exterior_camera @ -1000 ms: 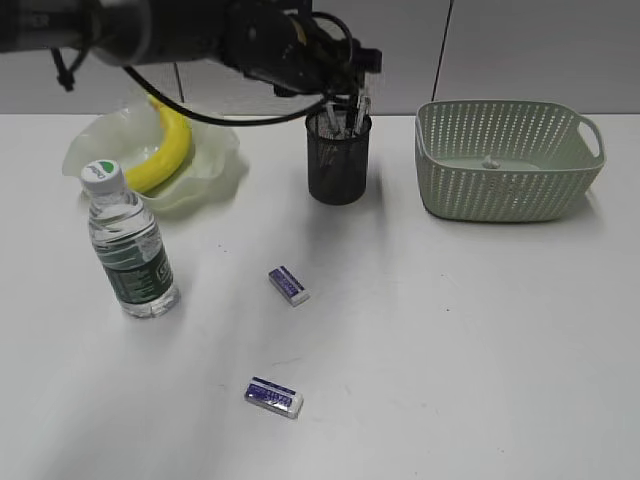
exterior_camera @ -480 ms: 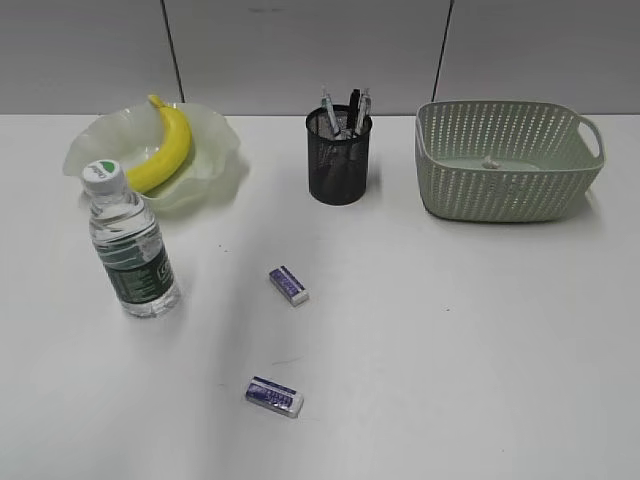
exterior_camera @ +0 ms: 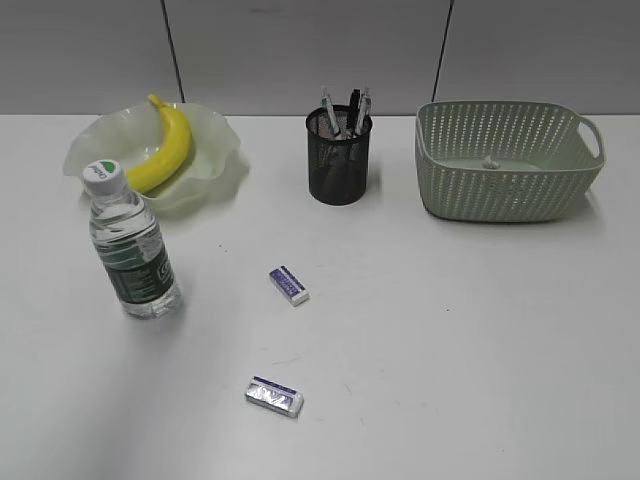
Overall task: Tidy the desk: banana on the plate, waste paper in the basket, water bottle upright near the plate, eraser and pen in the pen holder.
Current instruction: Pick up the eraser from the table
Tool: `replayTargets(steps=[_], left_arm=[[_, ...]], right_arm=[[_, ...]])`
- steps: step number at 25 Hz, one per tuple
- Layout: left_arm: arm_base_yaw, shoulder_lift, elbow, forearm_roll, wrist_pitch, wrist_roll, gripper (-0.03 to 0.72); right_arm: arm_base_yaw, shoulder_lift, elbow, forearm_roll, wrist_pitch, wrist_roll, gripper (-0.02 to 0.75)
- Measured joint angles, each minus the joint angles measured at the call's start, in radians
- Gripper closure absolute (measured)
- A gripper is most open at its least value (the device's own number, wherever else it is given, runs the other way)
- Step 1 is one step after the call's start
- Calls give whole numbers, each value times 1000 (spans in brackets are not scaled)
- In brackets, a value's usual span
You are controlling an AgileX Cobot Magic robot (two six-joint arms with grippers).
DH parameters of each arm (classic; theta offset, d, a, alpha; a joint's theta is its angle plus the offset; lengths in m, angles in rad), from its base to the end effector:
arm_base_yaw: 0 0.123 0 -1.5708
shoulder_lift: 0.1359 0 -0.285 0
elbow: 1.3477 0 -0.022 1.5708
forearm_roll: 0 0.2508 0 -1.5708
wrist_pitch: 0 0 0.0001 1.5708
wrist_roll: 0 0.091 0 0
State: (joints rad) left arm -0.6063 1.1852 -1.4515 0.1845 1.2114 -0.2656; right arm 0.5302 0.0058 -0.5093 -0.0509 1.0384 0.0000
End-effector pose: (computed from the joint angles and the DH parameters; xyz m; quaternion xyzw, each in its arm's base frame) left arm 0.1866 -0.1103 0.4391 0.1585 0.9196 -0.0632 0.3539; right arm -0.0016 -0.0055 0.2818 -0.2210 0.8168 0.1149 0.5204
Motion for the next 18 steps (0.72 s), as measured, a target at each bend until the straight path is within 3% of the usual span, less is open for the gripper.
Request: replayTargets(steps=[4, 11, 14, 18], left_arm=[[0, -266, 332, -36, -3, 3, 305], [0, -734, 783, -100, -164, 3, 321], [0, -908, 877, -105, -188, 3, 323], [0, -1072, 884, -107, -206, 3, 339]], right_arm=[[0, 0, 0, 0, 0, 0, 468], [0, 33, -1, 0, -4, -17, 470], [0, 100, -22, 6, -57, -61, 470], [0, 288, -89, 51, -185, -114, 470]])
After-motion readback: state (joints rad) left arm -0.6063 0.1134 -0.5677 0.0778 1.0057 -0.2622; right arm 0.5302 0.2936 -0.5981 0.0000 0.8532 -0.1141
